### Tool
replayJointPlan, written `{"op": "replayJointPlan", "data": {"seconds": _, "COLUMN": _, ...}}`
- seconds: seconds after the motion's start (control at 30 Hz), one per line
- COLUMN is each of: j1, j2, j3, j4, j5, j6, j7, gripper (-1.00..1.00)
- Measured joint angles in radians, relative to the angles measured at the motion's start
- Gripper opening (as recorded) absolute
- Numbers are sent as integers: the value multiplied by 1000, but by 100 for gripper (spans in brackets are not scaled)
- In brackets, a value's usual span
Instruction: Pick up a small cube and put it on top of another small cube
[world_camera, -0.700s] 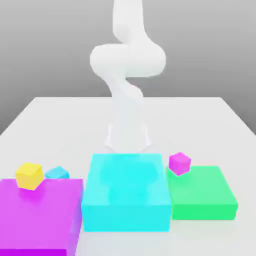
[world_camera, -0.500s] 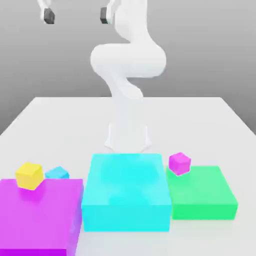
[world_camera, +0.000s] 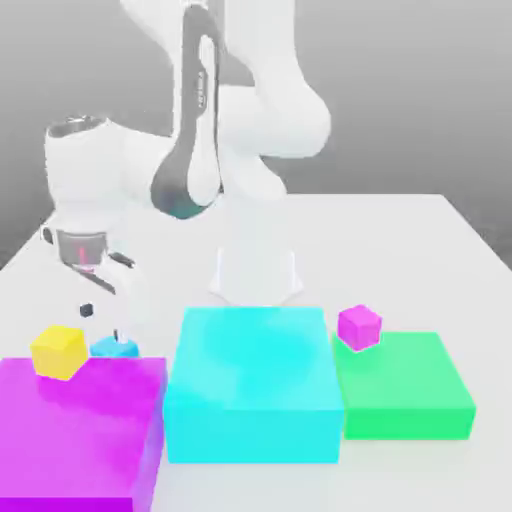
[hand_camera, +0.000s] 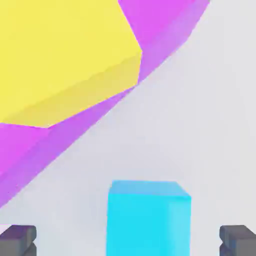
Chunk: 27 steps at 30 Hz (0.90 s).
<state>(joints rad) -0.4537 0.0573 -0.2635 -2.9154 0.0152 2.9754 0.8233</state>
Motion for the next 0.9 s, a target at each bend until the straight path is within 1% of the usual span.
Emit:
{"op": "replayJointPlan", "data": {"seconds": 0.1, "j1": -125, "j2": 111, "j3": 146, "j4": 16, "j5": 79, "j6": 91, "j7": -57, "gripper": 0}}
{"op": "replayJointPlan", "data": {"seconds": 0.13, "j1": -173, "j2": 147, "j3": 196, "j4": 22, "j5": 91, "j6": 121, "j7": -67, "gripper": 0}}
{"op": "replayJointPlan", "data": {"seconds": 0.17, "j1": -200, "j2": 171, "j3": 227, "j4": 27, "j5": 106, "j6": 142, "j7": -78, "gripper": -100}}
{"op": "replayJointPlan", "data": {"seconds": 0.33, "j1": -201, "j2": 171, "j3": 227, "j4": 27, "j5": 103, "j6": 142, "j7": -75, "gripper": -100}}
{"op": "replayJointPlan", "data": {"seconds": 0.37, "j1": -218, "j2": 183, "j3": 244, "j4": 29, "j5": 104, "j6": 152, "j7": -77, "gripper": -100}}
{"op": "replayJointPlan", "data": {"seconds": 0.4, "j1": -206, "j2": 171, "j3": 231, "j4": 26, "j5": 97, "j6": 142, "j7": -72, "gripper": -100}}
{"op": "replayJointPlan", "data": {"seconds": 0.43, "j1": -181, "j2": 148, "j3": 202, "j4": 22, "j5": 82, "j6": 122, "j7": -59, "gripper": -100}}
{"op": "replayJointPlan", "data": {"seconds": 0.5, "j1": -138, "j2": 85, "j3": 143, "j4": 11, "j5": 20, "j6": 70, "j7": -14, "gripper": -100}}
{"op": "replayJointPlan", "data": {"seconds": 0.57, "j1": -133, "j2": 14, "j3": 122, "j4": -1, "j5": -38, "j6": 12, "j7": 27, "gripper": -100}}
{"op": "replayJointPlan", "data": {"seconds": 0.63, "j1": -138, "j2": -58, "j3": 119, "j4": -14, "j5": -54, "j6": -47, "j7": 37, "gripper": -100}}
{"op": "replayJointPlan", "data": {"seconds": 0.73, "j1": -95, "j2": -150, "j3": 150, "j4": 3, "j5": -12, "j6": -145, "j7": 89, "gripper": -100}}
{"op": "replayJointPlan", "data": {"seconds": 0.83, "j1": -9, "j2": -240, "j3": 232, "j4": 23, "j5": 61, "j6": -244, "j7": 211, "gripper": -100}}
{"op": "replayJointPlan", "data": {"seconds": 0.9, "j1": 56, "j2": -301, "j3": 298, "j4": 17, "j5": 106, "j6": -297, "j7": 294, "gripper": -100}}
